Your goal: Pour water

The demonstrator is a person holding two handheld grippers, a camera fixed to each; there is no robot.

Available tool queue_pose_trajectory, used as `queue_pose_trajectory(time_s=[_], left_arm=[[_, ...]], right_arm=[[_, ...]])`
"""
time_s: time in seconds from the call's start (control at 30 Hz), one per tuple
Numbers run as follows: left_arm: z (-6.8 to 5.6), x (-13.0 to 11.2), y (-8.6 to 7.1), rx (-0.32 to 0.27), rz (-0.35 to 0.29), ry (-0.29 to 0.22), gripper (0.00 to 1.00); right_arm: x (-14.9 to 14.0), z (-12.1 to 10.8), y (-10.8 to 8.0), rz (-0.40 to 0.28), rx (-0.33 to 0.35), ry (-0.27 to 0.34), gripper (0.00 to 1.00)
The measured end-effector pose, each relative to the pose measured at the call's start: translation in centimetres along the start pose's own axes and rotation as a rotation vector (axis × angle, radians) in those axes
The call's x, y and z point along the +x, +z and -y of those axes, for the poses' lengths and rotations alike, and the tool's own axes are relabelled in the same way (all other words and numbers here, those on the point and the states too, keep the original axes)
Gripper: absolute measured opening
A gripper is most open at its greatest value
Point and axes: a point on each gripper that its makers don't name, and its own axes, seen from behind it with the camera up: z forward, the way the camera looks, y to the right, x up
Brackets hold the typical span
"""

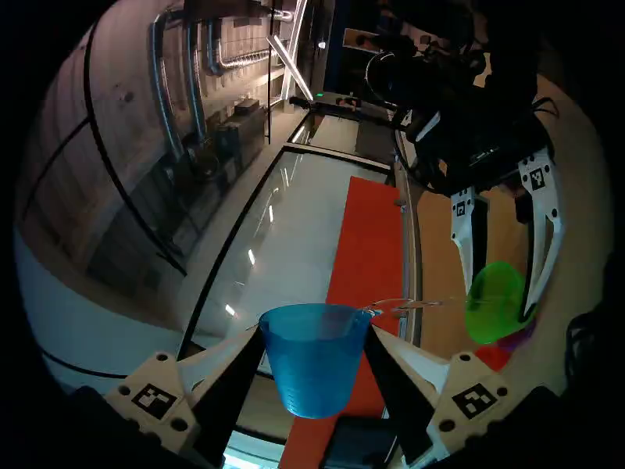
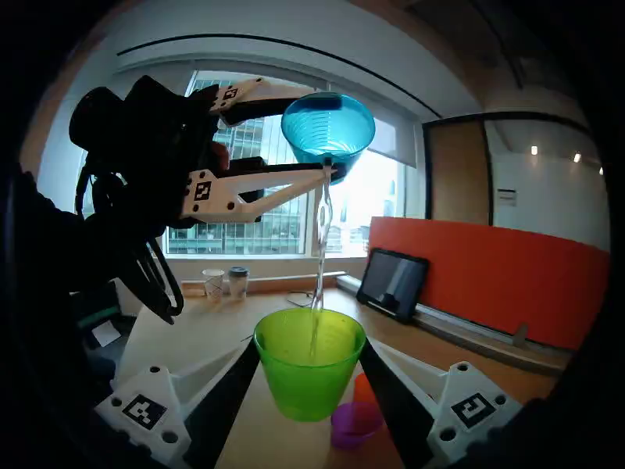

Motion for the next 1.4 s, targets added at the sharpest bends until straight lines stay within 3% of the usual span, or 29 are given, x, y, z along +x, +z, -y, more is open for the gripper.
queue_pose_trajectory(time_s=[0.6,1.0,1.4], left_arm=[[0.0,0.9,0.0,0.010,-0.010,0.092,0.86],[1.0,1.1,0.1,0.022,-0.013,0.156,0.86],[1.0,1.6,-0.1,0.033,-0.019,0.223,0.86]], right_arm=[[0.1,-0.1,-0.3,-0.004,-0.008,-0.004,0.91],[0.2,-0.1,-0.3,-0.005,-0.008,-0.010,0.91],[0.3,-0.1,-0.2,-0.009,-0.010,-0.010,0.91]])
